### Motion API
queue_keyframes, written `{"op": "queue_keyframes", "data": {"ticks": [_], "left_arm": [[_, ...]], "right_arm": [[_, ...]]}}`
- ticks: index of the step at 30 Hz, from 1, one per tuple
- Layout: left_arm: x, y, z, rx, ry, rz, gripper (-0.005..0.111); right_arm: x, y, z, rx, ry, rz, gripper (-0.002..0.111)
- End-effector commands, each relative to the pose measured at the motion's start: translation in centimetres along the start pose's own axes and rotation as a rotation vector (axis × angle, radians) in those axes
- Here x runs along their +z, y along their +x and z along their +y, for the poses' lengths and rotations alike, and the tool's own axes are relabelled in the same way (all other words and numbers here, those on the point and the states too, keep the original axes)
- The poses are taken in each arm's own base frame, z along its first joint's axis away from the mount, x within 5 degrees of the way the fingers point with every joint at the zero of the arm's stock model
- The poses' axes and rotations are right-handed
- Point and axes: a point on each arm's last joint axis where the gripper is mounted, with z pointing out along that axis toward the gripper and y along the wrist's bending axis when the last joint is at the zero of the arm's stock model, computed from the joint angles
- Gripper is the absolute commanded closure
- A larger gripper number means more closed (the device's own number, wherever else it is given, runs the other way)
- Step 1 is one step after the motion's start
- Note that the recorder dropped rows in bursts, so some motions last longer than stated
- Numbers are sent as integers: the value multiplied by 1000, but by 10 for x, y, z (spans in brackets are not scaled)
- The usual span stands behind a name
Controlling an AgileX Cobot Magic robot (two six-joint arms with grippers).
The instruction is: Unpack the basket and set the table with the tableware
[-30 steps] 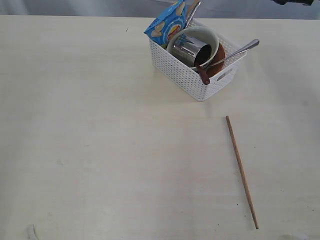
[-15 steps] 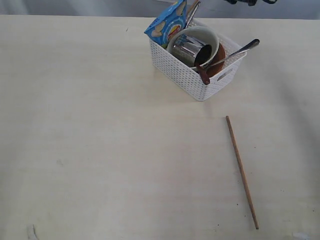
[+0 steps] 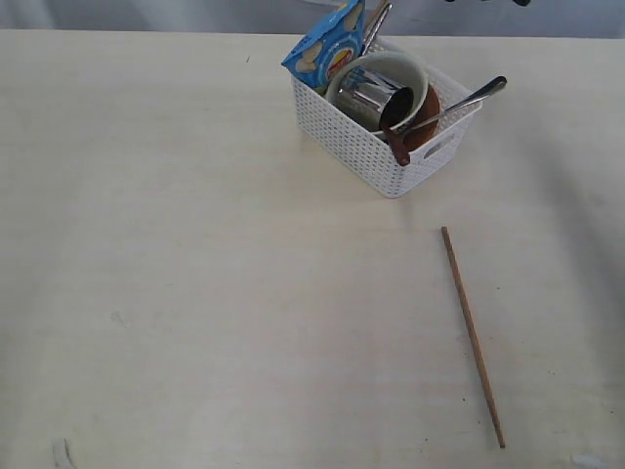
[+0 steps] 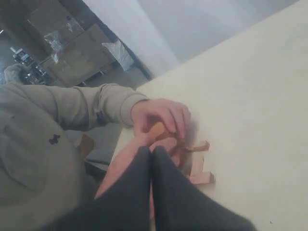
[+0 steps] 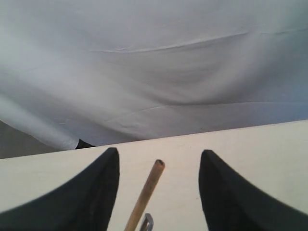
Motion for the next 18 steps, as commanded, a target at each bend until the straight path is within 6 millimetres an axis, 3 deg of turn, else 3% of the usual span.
{"op": "queue_keyframes", "data": {"ticks": [1,6,18], "left_arm": [[0,1,0,-5,-1,7,107],[0,1,0,-5,-1,7,107],[0,1,0,-5,-1,7,107]], "right_arm": [[2,-1,-1,-19,1,-9,59],[9,7,-6,-28,3,7,59],[9,5,-4,-91,-15,-22,59]]}}
